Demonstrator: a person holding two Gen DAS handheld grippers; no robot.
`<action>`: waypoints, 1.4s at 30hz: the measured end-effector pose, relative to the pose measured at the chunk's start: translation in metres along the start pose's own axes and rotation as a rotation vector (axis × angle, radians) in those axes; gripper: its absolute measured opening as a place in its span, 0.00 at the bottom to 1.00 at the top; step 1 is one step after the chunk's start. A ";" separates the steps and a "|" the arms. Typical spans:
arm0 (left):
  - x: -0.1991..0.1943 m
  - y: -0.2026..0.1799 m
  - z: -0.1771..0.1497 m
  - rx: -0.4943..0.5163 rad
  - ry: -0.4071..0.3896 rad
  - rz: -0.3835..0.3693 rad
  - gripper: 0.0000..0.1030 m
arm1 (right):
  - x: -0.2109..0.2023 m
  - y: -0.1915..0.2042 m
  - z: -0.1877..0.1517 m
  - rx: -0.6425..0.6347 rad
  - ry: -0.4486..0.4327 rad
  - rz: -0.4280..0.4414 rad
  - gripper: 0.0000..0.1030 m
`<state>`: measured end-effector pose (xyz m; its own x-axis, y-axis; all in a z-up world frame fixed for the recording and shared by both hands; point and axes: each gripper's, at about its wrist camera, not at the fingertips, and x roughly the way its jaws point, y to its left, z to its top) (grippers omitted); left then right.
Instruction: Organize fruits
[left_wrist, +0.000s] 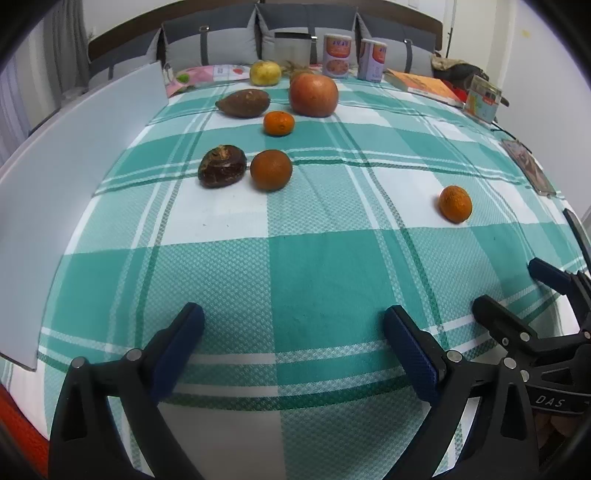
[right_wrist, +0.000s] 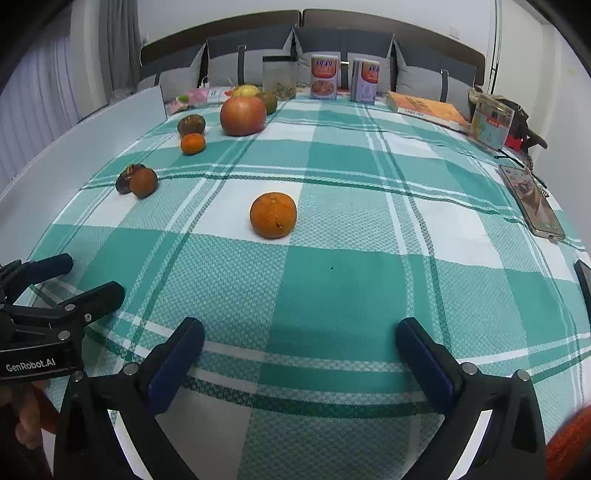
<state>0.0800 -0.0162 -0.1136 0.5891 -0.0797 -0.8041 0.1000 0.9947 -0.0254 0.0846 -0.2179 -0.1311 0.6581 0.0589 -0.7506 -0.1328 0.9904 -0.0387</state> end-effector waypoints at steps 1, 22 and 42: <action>0.000 0.000 0.000 0.000 0.000 0.001 0.96 | -0.001 0.000 -0.001 0.001 -0.007 -0.001 1.00; 0.001 0.000 0.001 0.011 0.001 0.008 0.97 | 0.000 0.000 -0.002 0.000 -0.031 -0.007 1.00; 0.003 -0.002 0.002 0.015 0.032 0.015 0.98 | 0.002 0.000 0.002 0.002 0.012 -0.005 1.00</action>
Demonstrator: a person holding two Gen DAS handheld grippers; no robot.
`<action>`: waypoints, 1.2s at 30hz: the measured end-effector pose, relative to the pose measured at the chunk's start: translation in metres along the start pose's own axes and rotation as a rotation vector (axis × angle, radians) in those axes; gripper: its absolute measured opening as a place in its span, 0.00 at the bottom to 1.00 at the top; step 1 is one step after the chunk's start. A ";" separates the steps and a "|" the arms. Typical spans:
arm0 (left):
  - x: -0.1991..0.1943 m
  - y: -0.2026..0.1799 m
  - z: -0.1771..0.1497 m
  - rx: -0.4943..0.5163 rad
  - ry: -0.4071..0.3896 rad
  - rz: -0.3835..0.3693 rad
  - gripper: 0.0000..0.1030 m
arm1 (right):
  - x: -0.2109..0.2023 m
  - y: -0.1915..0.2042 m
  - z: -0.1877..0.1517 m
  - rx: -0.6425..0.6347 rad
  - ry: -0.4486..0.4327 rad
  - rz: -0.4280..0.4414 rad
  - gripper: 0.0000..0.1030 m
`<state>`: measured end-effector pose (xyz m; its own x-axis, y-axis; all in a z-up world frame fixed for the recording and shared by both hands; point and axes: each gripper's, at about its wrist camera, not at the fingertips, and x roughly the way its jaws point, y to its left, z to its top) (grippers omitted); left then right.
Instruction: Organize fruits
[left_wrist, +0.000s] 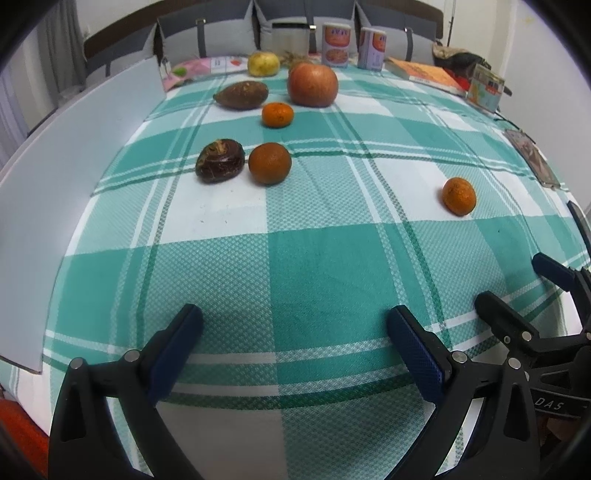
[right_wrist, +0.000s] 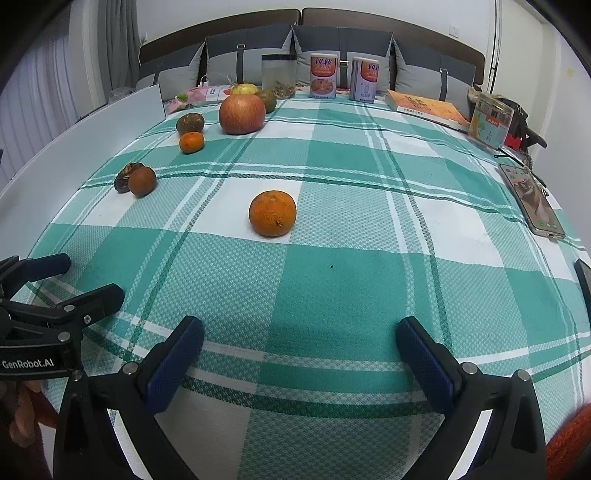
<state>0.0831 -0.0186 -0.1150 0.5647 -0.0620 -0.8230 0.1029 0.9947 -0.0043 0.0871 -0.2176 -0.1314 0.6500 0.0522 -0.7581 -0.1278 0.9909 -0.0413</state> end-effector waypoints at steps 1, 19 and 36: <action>-0.001 0.000 -0.002 -0.002 -0.017 -0.001 0.98 | 0.000 0.000 0.000 0.001 -0.003 0.000 1.00; -0.009 0.027 0.013 -0.060 -0.035 -0.136 0.97 | -0.001 0.000 -0.002 0.005 -0.022 -0.003 1.00; 0.070 0.093 0.120 -0.151 0.109 -0.111 0.54 | 0.000 0.000 0.000 0.003 -0.008 -0.001 1.00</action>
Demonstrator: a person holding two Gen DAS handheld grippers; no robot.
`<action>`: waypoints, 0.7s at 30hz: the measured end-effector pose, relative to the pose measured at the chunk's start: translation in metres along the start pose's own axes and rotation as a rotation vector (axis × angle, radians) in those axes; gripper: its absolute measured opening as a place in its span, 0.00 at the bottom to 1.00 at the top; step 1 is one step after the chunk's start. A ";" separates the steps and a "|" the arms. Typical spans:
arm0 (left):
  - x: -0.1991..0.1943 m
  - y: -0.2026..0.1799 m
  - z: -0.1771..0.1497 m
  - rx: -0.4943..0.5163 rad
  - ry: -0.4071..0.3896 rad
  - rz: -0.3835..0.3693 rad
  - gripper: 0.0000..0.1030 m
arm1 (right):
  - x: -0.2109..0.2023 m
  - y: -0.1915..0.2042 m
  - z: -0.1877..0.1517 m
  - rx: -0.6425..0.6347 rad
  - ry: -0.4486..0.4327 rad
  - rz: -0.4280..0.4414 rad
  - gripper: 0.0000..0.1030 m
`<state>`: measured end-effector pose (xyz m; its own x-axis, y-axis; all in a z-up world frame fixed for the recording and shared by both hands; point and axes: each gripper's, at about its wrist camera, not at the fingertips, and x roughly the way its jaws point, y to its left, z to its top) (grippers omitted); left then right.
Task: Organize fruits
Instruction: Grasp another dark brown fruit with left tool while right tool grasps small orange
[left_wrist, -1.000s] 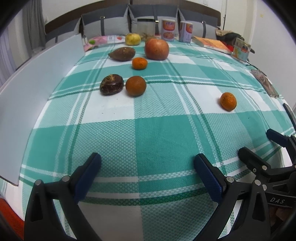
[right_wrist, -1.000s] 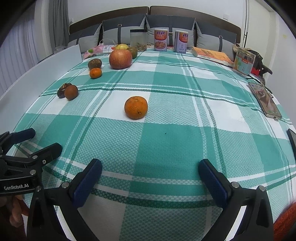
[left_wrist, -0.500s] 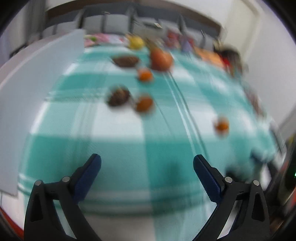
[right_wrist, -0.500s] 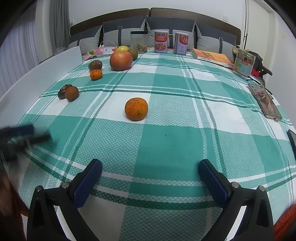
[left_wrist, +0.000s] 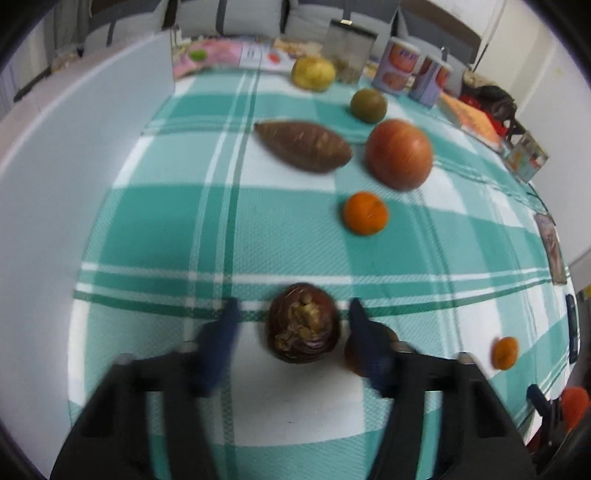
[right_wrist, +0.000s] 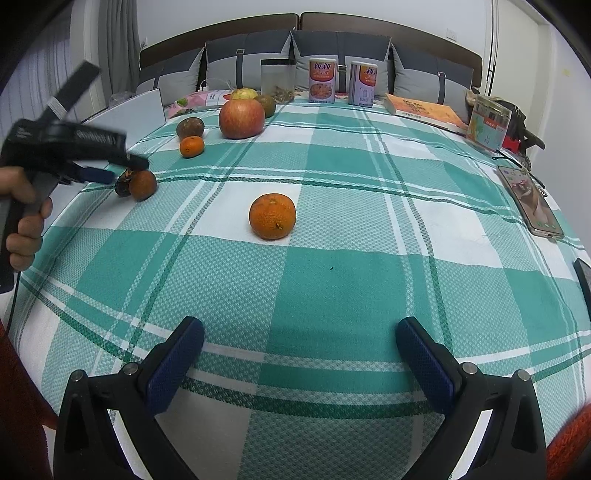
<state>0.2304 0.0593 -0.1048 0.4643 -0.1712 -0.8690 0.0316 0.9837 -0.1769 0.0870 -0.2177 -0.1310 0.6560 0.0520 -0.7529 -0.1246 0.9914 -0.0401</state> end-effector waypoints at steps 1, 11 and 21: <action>-0.001 0.001 -0.001 0.002 -0.012 -0.001 0.54 | 0.000 0.000 0.000 0.000 -0.001 0.000 1.00; -0.024 0.027 -0.022 0.009 -0.023 0.025 0.40 | 0.000 0.000 0.000 0.000 -0.001 0.000 1.00; -0.046 0.044 -0.065 0.001 -0.109 0.044 0.72 | 0.000 -0.003 0.005 -0.016 0.042 0.035 1.00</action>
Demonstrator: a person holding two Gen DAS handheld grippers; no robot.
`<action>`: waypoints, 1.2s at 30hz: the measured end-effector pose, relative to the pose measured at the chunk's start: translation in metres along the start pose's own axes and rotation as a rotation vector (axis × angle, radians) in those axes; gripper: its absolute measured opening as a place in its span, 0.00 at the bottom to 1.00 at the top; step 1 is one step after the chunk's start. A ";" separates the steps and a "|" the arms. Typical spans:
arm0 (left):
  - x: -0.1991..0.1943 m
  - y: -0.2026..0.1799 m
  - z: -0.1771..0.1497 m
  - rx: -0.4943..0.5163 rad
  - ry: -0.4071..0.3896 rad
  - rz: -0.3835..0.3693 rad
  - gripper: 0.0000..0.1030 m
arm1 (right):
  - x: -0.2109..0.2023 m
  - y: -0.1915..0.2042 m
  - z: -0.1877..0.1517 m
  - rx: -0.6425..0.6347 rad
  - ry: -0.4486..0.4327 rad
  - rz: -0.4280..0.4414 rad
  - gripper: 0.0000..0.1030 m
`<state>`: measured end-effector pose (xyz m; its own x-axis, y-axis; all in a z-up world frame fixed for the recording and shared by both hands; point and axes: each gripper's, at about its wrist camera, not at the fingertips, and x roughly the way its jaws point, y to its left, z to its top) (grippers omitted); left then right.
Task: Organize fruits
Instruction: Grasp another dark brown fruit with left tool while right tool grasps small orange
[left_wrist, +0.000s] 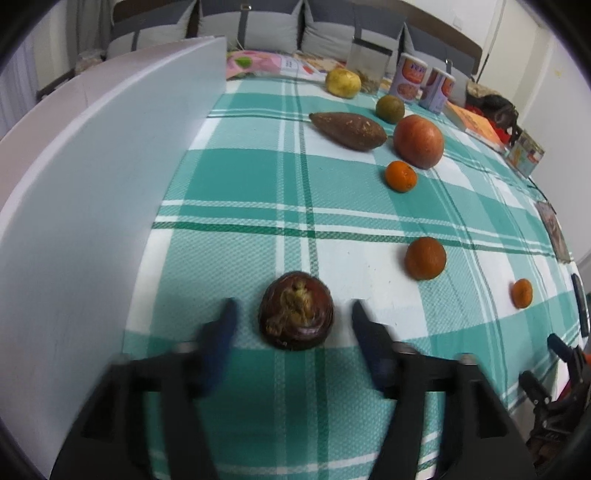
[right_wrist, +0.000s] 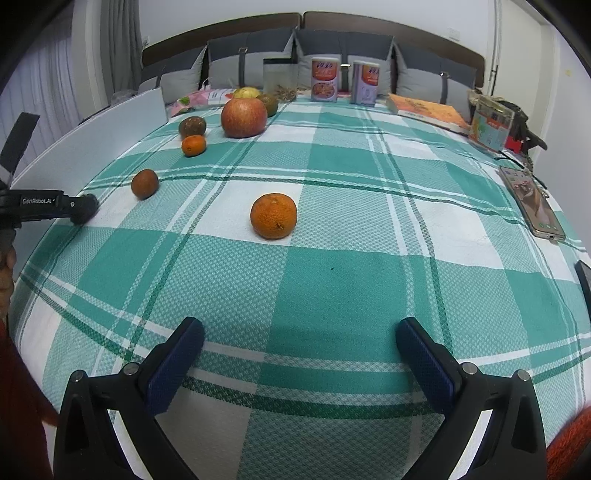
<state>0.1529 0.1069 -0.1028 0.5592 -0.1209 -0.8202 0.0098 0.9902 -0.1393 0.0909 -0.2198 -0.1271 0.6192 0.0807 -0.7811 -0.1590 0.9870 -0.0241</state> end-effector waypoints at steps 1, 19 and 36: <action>-0.001 0.000 -0.003 0.002 -0.011 0.001 0.73 | -0.001 -0.002 0.002 0.003 0.011 0.013 1.00; 0.004 -0.011 -0.004 0.125 -0.017 0.006 0.42 | 0.025 0.003 0.075 -0.030 0.111 0.291 0.59; -0.007 0.002 -0.002 0.036 -0.033 -0.045 0.39 | 0.038 0.001 0.088 0.004 0.211 0.200 0.28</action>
<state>0.1467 0.1097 -0.0984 0.5847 -0.1636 -0.7946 0.0653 0.9858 -0.1549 0.1818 -0.2032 -0.1015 0.4021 0.2432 -0.8827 -0.2584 0.9550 0.1454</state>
